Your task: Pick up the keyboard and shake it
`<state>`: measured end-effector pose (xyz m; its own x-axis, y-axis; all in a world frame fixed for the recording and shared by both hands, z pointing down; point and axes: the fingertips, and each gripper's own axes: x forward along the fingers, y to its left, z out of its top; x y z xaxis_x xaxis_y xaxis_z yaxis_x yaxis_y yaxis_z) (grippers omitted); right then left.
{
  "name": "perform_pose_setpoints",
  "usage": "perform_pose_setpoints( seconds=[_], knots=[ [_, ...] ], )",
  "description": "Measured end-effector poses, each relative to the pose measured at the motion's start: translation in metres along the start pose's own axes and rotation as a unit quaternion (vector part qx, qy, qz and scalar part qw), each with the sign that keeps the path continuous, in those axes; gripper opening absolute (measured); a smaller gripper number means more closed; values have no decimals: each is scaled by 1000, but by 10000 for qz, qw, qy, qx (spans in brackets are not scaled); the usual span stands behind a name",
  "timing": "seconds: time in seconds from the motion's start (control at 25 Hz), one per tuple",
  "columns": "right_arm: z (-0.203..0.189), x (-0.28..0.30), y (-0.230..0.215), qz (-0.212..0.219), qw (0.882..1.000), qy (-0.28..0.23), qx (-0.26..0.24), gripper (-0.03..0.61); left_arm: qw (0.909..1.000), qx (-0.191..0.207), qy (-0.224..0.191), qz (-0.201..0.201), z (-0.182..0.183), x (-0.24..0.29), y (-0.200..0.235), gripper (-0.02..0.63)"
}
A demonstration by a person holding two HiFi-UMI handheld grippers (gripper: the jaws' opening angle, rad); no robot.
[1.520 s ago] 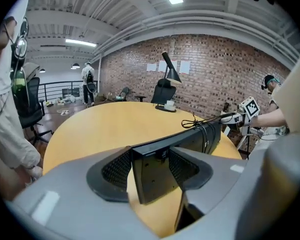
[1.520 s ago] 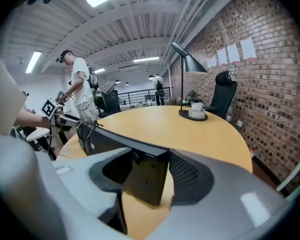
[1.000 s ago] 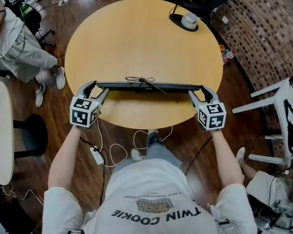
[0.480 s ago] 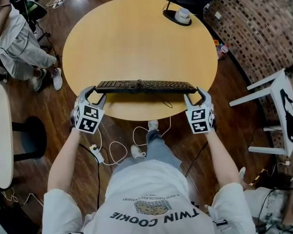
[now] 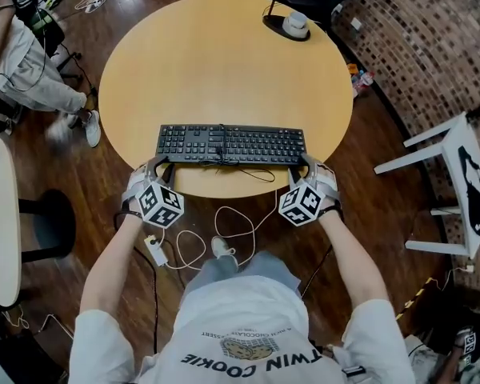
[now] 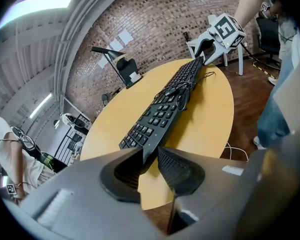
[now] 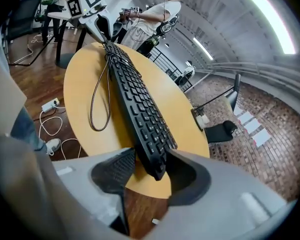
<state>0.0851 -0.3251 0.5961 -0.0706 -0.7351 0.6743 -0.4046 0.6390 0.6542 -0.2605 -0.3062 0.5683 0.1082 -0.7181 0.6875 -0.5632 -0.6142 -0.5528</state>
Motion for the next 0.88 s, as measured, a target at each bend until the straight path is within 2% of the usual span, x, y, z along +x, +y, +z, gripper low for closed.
perform_pose_setpoints(
  seconds=[0.12,0.2,0.28,0.36,0.44,0.52,0.6,0.68,0.8,0.88],
  knots=[
    [-3,0,7,244,9995,-21,-198,192,9997,-5,215,78,0,-2,-6,63],
    [-6,0,10,448,9988,-32,-217,190,9987,-142,479,54,-1,-2,-12,63],
    [-11,-3,8,604,9980,-62,-164,190,9970,-440,629,40,3,-6,-22,63],
    [-14,-17,6,707,9972,-247,-19,190,9949,-791,616,56,15,-18,-40,63],
    [-17,-38,5,915,9940,-521,312,190,9922,-1125,531,80,32,-35,-63,37],
    [-22,-62,4,1168,9878,-751,707,190,9882,-1485,370,102,55,-52,-83,26],
    [-27,-89,9,1351,9806,-953,1055,138,9814,-1910,183,115,77,-72,-103,18],
    [-28,-118,21,1591,9688,-1212,1465,100,9717,-2359,46,138,91,-98,-126,17],
    [-27,-159,34,1953,9476,-1561,1990,94,9577,-2867,-166,186,111,-137,-156,9],
    [-31,-183,41,2071,9380,-1712,2191,91,9500,-3102,-309,167,126,-159,-176,8]
  ],
)
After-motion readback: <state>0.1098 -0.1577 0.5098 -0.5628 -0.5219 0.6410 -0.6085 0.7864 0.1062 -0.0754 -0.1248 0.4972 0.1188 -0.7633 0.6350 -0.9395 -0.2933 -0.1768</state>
